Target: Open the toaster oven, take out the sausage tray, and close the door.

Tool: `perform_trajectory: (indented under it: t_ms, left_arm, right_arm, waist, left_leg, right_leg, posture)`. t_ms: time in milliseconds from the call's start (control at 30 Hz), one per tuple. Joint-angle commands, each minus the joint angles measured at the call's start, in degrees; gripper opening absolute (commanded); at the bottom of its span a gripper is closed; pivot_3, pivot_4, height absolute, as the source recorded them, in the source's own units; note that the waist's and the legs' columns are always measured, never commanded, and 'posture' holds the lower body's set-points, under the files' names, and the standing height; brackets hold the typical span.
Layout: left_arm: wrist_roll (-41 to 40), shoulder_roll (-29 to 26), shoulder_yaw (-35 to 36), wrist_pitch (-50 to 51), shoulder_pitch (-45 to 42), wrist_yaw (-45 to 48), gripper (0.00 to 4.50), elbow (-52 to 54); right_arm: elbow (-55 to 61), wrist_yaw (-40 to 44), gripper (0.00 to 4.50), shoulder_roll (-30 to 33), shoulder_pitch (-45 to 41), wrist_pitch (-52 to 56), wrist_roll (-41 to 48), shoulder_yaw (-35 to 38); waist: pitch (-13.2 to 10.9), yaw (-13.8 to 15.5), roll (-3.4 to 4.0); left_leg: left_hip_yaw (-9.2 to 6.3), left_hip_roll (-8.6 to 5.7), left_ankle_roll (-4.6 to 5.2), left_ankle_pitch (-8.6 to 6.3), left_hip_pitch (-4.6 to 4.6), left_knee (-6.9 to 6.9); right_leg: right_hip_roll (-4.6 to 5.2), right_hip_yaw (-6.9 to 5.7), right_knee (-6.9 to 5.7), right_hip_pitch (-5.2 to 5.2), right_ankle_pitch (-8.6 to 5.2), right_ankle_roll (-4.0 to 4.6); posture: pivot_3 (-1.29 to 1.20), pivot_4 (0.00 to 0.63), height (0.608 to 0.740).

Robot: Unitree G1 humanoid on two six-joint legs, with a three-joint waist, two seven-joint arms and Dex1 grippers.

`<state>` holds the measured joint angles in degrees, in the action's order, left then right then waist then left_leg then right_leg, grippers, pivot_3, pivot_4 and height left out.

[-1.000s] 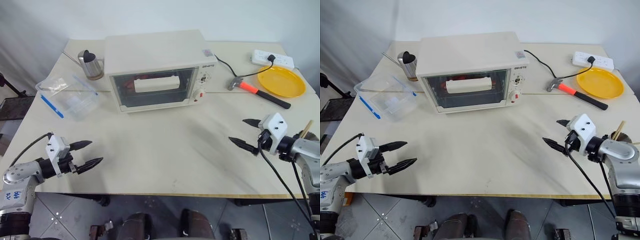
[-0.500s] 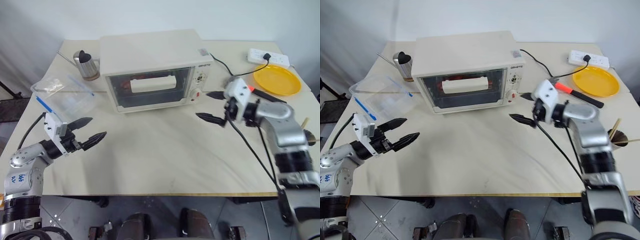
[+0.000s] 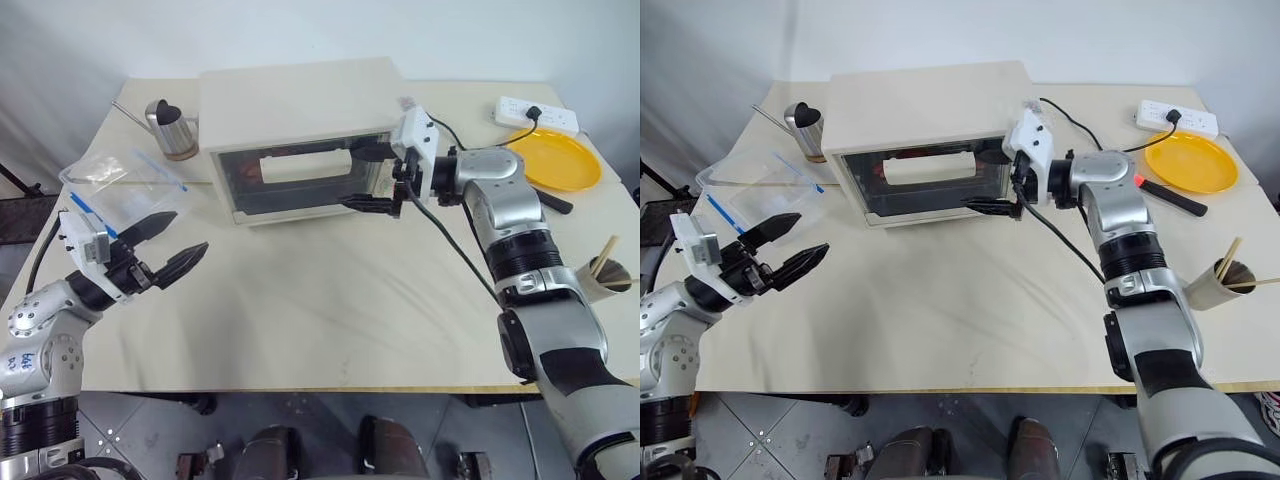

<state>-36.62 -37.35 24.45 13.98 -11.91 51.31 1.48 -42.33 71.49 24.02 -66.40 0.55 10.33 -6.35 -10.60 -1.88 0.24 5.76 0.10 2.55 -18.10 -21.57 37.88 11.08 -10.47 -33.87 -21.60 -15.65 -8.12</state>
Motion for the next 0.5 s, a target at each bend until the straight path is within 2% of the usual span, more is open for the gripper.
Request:
perform_trajectory:
  t_ms: [33,267,500]
  left_arm:
    - [-2.0,-0.3,2.1,0.6,0.3,-1.2,4.46,3.8]
    - [-5.7,-1.7,4.5,4.9,0.7,-3.0,4.46,7.7]
    - [-7.1,-2.5,5.0,7.7,-1.9,-4.2,4.46,6.7]
  right_arm:
    - [2.9,3.0,4.50,-0.7,-1.7,-0.7,1.8,0.9]
    - [18.8,10.6,4.50,3.6,7.6,5.9,4.3,-1.0]
    - [27.8,10.9,4.50,5.7,15.8,8.7,4.5,-2.7]
  waist:
    - [0.0,0.0,0.00]
    - [0.0,-0.4,0.03]
    - [0.0,0.2,0.02]
  left_leg:
    - [0.00,0.01,-0.01,-0.01,0.00,0.00]
    - [-0.03,0.48,-0.32,-0.19,0.01,0.05]
    - [0.11,0.56,-0.37,-0.23,0.02,0.08]
  right_leg:
    - [0.00,0.01,0.00,0.00,0.00,0.00]
    - [-0.54,0.21,0.01,-0.03,0.00,0.01]
    - [-0.63,0.33,0.07,-0.05,-0.06,0.11]
  posture:
    - [0.00,0.150,0.740]
    - [0.00,0.150,0.740]
    - [0.00,0.150,0.740]
